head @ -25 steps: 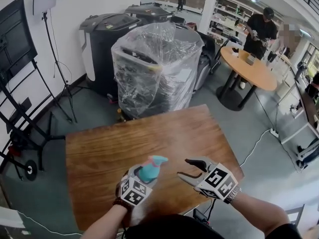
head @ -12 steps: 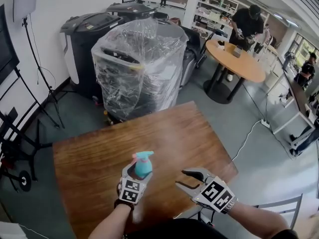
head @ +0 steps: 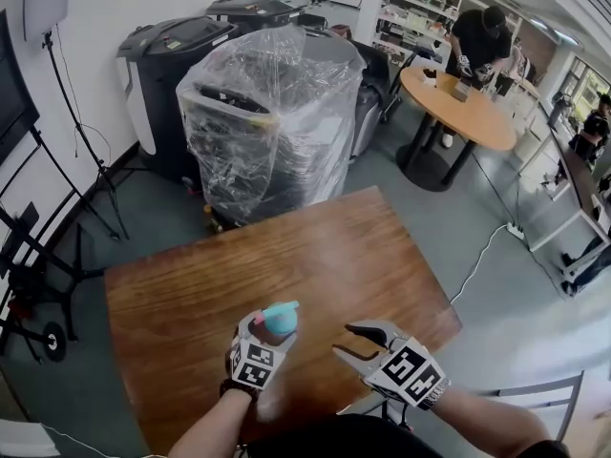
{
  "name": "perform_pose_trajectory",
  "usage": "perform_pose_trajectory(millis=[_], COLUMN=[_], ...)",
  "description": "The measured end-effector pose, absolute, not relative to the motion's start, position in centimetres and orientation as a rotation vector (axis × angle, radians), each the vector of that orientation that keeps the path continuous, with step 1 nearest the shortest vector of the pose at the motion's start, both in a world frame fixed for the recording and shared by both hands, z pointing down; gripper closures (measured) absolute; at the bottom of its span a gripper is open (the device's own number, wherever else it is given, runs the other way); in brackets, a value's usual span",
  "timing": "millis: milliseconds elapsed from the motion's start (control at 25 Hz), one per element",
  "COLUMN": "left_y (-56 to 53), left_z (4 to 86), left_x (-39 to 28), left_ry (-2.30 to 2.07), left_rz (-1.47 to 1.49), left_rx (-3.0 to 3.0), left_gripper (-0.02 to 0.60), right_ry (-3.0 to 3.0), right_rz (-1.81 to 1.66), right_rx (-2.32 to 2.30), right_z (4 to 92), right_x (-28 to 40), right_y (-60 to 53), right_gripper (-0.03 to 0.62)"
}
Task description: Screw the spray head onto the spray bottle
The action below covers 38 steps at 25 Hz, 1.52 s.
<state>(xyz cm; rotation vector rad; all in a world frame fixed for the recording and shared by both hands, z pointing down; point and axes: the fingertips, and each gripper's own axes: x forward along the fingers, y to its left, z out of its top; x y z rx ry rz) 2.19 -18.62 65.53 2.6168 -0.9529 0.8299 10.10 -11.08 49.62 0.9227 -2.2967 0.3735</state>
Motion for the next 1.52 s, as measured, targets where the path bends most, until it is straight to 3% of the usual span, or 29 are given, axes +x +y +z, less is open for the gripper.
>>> perform_pose_trajectory(millis=[120,320,640,1040,1520], left_y=[-18.1,-16.7,-12.9,-11.0,-10.8], left_z=[65.2,62.4,53.5,48.3,48.4], left_x=[1.4,-1.1,-1.9,-0.3,0.6], left_ry=[-0.95,-1.025,-1.087,-1.06,-1.038], left_rz=[0.844,0.82,0.558,0.421,0.455], left_rx=[2.591,2.572,2.633,2.655,2.634], left_gripper=[0.147,0.154,0.323,0.569,0.569], right_ry=[-2.319,-2.372,-2.462,-2.507,-2.514], right_rz=[0.392,0.375,0.299,0.291,0.294], right_rx=[0.938,0.972,1.066,1.075,1.087], right_z=[49.9,49.6,48.1,47.9,47.5], right_x=[9.2,7.4,4.6,2.7,2.3], right_y=[-11.1,-11.3,-11.6,-10.7,-10.9], right_gripper=[0.431,0.453,0.597,0.602,0.602])
